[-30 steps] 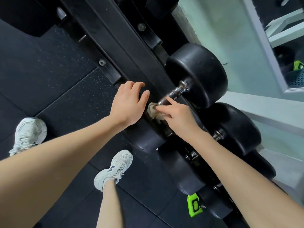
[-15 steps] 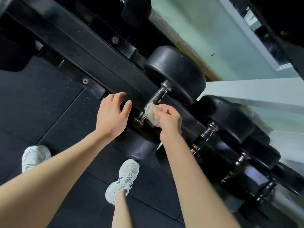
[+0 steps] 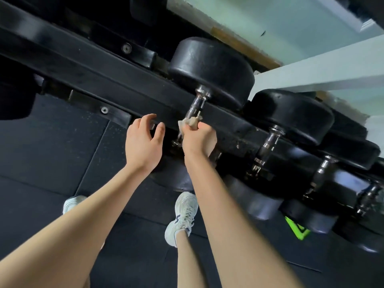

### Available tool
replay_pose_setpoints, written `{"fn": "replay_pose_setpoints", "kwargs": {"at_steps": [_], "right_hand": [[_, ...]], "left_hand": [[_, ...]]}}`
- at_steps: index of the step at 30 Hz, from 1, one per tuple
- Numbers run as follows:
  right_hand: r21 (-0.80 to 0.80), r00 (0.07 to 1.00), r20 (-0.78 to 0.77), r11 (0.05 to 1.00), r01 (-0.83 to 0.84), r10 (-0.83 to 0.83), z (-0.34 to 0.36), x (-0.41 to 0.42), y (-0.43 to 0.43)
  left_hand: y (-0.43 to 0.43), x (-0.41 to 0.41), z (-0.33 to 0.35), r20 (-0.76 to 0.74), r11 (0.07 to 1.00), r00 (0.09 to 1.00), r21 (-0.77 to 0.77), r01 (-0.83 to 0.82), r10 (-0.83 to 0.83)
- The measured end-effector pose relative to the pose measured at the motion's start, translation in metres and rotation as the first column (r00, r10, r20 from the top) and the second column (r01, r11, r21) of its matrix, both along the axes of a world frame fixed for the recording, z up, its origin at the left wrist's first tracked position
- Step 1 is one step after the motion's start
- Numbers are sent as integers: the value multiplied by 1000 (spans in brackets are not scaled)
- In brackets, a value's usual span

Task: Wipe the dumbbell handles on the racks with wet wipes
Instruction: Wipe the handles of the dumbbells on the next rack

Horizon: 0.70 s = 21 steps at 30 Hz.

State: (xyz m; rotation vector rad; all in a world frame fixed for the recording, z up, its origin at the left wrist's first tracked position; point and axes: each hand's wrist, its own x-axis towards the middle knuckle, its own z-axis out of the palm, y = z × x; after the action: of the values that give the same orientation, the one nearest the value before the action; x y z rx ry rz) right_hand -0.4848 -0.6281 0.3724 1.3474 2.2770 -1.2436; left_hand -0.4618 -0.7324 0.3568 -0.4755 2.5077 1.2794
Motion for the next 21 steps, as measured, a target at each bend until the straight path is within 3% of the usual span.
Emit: {"fn": "replay_pose_setpoints", "kwargs": {"at_steps": [7,13,21], "right_hand": [[-150,969,238,984,96,-58,-15,-1,12],[-123,987,139,988,96,-78,2,-23,14],[-319,933,-166,913,256,-319,-2,-37,18]], "left_hand": [[0,-1,1,13,1000,1000,9,20,-21],[-1,-1,0,5,999,1000,23,29,-30],[0,0,-3,-23,999,1000,42,15,-14]]}}
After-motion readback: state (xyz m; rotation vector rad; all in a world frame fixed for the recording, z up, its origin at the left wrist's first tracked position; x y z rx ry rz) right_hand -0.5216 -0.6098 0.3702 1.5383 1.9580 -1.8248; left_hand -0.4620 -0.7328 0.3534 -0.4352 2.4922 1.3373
